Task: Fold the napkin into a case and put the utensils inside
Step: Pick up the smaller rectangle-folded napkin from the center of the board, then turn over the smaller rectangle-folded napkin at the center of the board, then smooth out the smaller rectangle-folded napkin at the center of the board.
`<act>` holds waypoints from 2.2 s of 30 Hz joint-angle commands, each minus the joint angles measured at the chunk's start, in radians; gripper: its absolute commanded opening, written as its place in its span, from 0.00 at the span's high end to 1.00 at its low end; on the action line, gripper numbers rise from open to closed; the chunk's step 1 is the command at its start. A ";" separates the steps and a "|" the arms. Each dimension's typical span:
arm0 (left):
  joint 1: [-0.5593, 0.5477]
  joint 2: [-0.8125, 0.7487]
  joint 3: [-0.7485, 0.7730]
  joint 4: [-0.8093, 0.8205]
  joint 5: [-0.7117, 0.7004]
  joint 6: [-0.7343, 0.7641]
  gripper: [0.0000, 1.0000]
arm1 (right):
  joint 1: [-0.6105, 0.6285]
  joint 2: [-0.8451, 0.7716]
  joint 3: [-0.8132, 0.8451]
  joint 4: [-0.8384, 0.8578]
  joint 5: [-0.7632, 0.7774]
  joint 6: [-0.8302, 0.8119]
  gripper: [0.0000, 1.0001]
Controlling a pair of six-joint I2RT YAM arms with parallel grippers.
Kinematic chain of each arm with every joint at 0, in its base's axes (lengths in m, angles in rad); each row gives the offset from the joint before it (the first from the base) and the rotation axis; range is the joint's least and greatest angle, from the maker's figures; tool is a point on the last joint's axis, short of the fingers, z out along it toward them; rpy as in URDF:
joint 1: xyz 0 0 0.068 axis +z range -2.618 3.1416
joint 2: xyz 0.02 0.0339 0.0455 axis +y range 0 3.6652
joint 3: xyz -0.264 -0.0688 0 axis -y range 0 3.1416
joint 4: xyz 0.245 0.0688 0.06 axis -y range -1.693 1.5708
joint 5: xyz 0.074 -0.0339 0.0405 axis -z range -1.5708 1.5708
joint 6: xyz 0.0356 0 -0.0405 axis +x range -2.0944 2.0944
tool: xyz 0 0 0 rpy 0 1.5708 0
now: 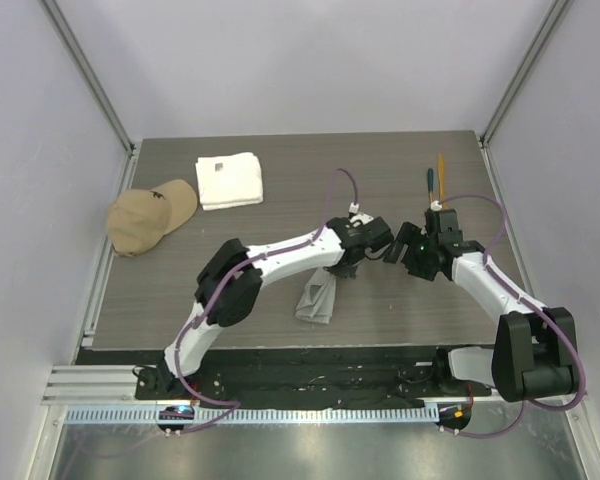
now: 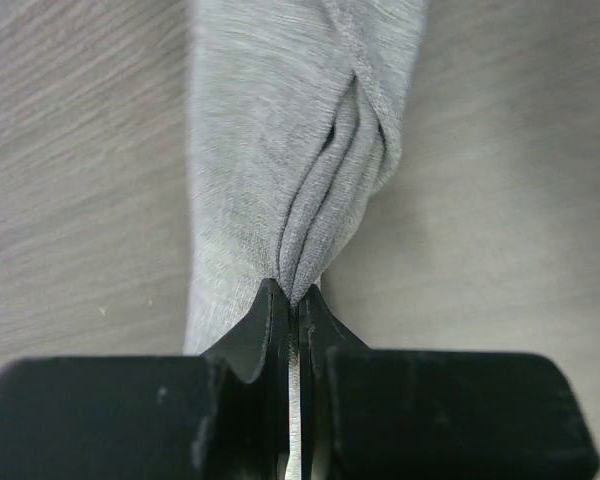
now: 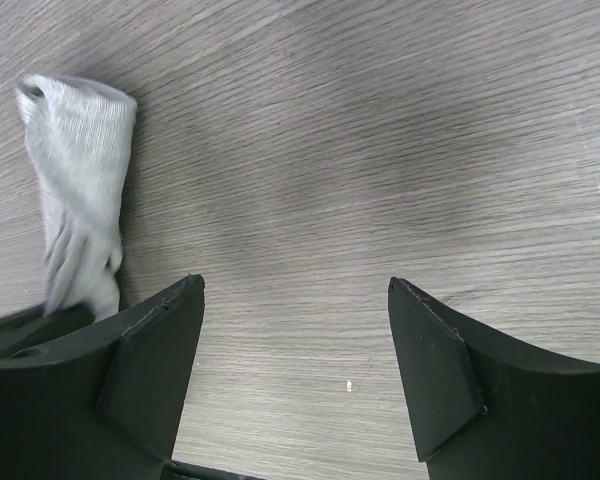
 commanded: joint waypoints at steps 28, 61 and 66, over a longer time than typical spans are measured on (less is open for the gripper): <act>0.418 -0.181 -0.633 1.225 1.228 -0.348 1.00 | 0.183 0.042 -0.032 0.181 -0.259 0.019 0.33; 0.374 -0.610 -0.880 0.932 0.868 -0.140 0.92 | 0.188 0.548 0.525 0.181 -0.406 -0.067 0.69; 0.366 -0.529 -0.915 0.927 0.798 -0.112 1.00 | 0.183 0.628 0.526 0.299 -0.461 -0.045 0.75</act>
